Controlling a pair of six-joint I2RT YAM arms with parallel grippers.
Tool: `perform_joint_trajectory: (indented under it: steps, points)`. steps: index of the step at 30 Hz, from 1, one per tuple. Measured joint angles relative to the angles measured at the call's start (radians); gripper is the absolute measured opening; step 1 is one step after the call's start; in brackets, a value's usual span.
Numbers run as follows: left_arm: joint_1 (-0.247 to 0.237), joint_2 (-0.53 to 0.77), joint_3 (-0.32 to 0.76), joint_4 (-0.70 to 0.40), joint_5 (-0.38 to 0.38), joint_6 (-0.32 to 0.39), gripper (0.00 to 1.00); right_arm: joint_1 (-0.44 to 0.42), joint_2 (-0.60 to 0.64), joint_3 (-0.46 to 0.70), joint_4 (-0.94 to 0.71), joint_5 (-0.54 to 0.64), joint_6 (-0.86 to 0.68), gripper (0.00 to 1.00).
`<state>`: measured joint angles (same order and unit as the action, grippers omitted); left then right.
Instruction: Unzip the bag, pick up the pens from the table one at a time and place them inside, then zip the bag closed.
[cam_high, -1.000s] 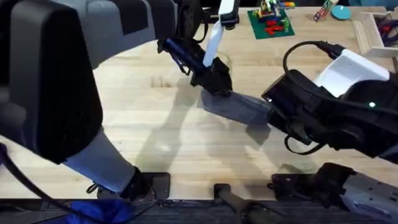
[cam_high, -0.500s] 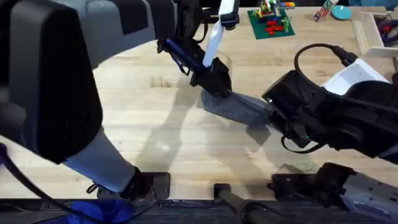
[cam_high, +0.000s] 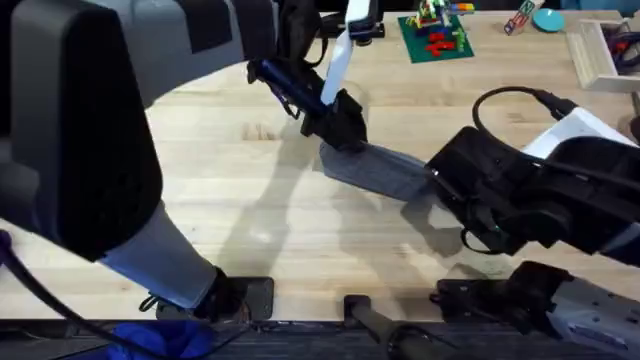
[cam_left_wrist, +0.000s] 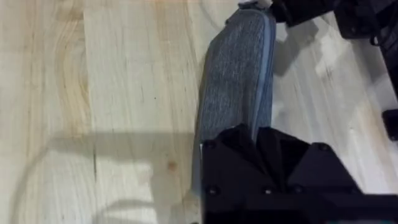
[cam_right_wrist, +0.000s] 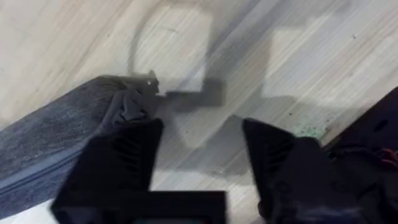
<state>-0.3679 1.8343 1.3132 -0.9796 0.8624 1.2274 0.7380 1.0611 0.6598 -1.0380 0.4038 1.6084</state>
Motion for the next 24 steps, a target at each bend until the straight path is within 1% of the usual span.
perform_joint_trajectory:
  steps: [2,3,4,6,8,9,11,12,13,17,18,24]
  points:
    - [0.002,0.000,0.000,0.000,-0.015,0.001,0.171,0.000,0.000,0.000,-0.001,0.000,-0.001,0.939]
    - [0.005,0.000,0.000,0.000,-0.027,0.003,0.246,0.000,-0.001,0.000,-0.004,0.000,-0.007,0.979]
    - [0.008,0.000,0.000,0.000,-0.039,0.003,0.357,0.000,-0.003,0.001,-0.006,0.000,-0.016,0.990]
    - [0.016,0.000,0.000,0.000,-0.055,0.004,0.449,0.000,-0.012,0.008,-0.008,0.002,-0.047,0.995]
    - [0.024,0.000,0.001,-0.006,-0.062,0.006,0.588,0.000,-0.027,0.027,-0.009,0.006,-0.089,0.995]
    - [0.026,0.000,0.003,-0.011,-0.066,0.007,0.694,0.000,-0.036,0.039,-0.010,0.010,-0.108,0.995]
    - [0.027,0.000,0.010,-0.025,-0.068,0.005,0.945,0.000,-0.055,0.059,-0.012,0.016,-0.147,0.995]
    - [0.026,0.000,0.014,-0.035,-0.070,0.006,0.983,0.000,-0.065,0.067,-0.014,0.019,-0.166,0.996]
    - [0.026,0.000,0.020,-0.046,-0.071,0.006,0.991,0.000,-0.074,0.073,-0.013,0.020,-0.180,0.996]
    - [0.026,0.000,0.058,-0.105,-0.071,0.006,0.995,0.000,-0.113,0.099,-0.006,0.032,-0.236,0.996]
    - [0.026,0.000,0.104,-0.161,-0.071,0.006,0.996,0.000,-0.145,0.113,-0.007,0.040,-0.288,0.996]
    - [0.026,0.000,0.193,-0.278,-0.071,0.006,0.996,0.000,-0.199,0.146,-0.008,0.045,-0.433,0.996]
